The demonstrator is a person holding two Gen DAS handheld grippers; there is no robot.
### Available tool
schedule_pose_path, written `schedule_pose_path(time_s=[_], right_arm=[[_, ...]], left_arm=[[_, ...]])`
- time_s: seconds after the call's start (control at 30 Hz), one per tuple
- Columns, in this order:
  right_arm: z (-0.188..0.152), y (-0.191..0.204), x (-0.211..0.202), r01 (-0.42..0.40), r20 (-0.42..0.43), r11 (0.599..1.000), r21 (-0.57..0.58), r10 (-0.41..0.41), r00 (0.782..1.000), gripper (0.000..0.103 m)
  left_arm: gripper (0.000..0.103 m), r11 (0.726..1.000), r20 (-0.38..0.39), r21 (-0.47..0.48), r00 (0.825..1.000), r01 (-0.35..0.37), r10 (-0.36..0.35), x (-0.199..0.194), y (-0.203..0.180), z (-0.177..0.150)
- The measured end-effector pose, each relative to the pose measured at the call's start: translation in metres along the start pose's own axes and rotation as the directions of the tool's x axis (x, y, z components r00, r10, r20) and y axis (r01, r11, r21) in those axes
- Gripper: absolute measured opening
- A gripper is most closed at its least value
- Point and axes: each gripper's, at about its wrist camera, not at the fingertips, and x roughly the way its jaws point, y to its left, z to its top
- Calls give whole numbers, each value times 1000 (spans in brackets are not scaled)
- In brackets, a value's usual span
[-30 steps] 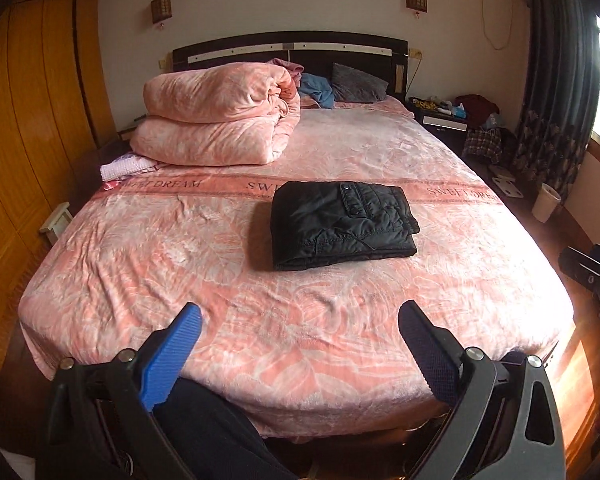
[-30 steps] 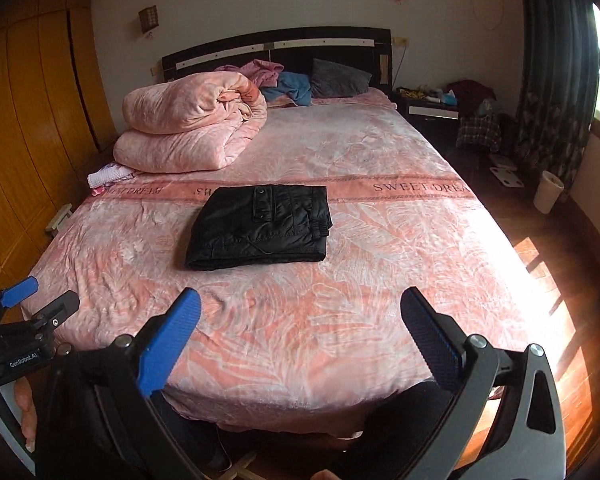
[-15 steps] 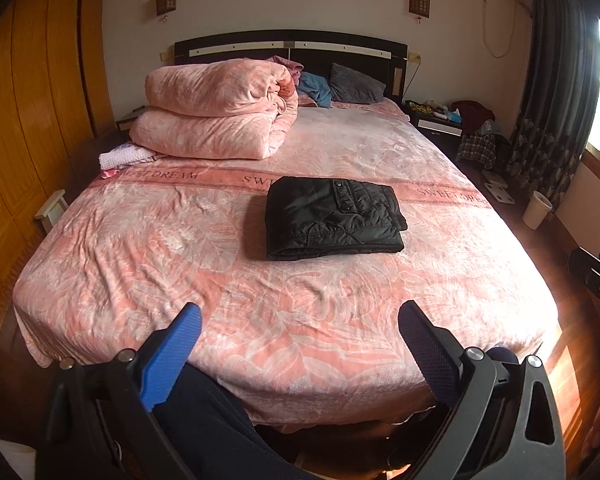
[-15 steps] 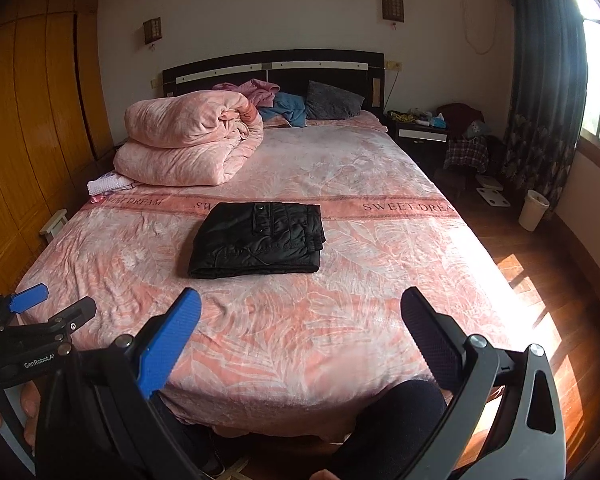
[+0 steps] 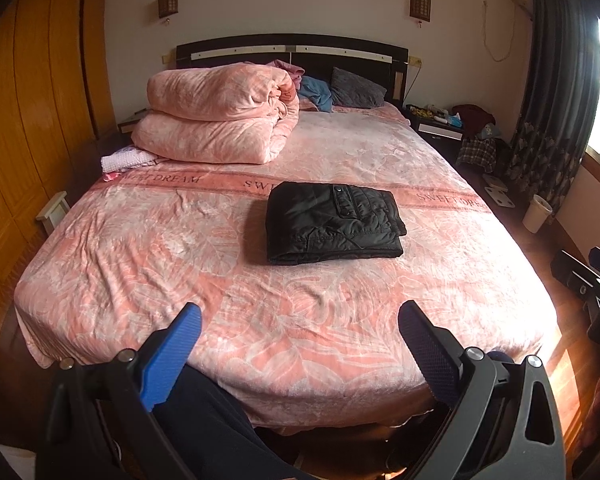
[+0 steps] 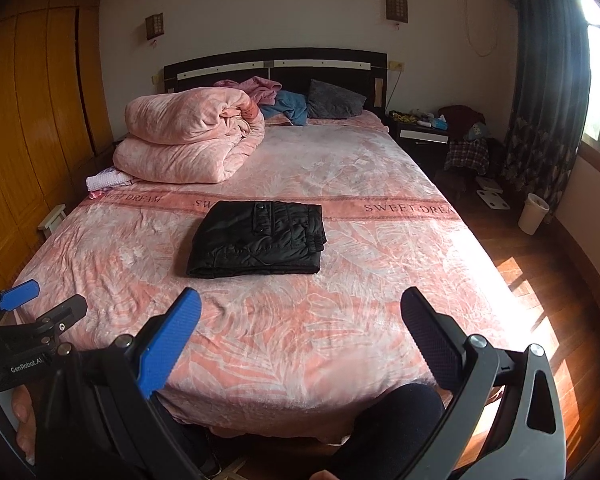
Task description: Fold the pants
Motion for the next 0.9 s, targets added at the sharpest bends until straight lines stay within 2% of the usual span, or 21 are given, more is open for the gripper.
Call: schedule_pose_path(time_s=[0.3,0.53,0.7,0.8,0.9], right_arm=[[-3,3,7,-8,-10,1000,-7,8,1000,100],[-4,4,12,-13,-17,1000,2,13,1000,100],[-5,1,15,-14,-22,1000,7,14,1000,100],[-5,0,14,-15,-19,1000,10,15,1000,100],[-5,-2,15,-17,-20,1000,13,18,1000,100]], left_arm=[[99,1000,12,-3,1000,8,-8,-3,1,3],[96,1000,52,-27,999,13,-12,-7,5,7],[96,1000,52,-26,999,12,-11,-7,6,8],[99,1000,54,-16,998,14,-13,-7,5,10],[99,1000,33,-10,999,11,-11,-5,5,13]])
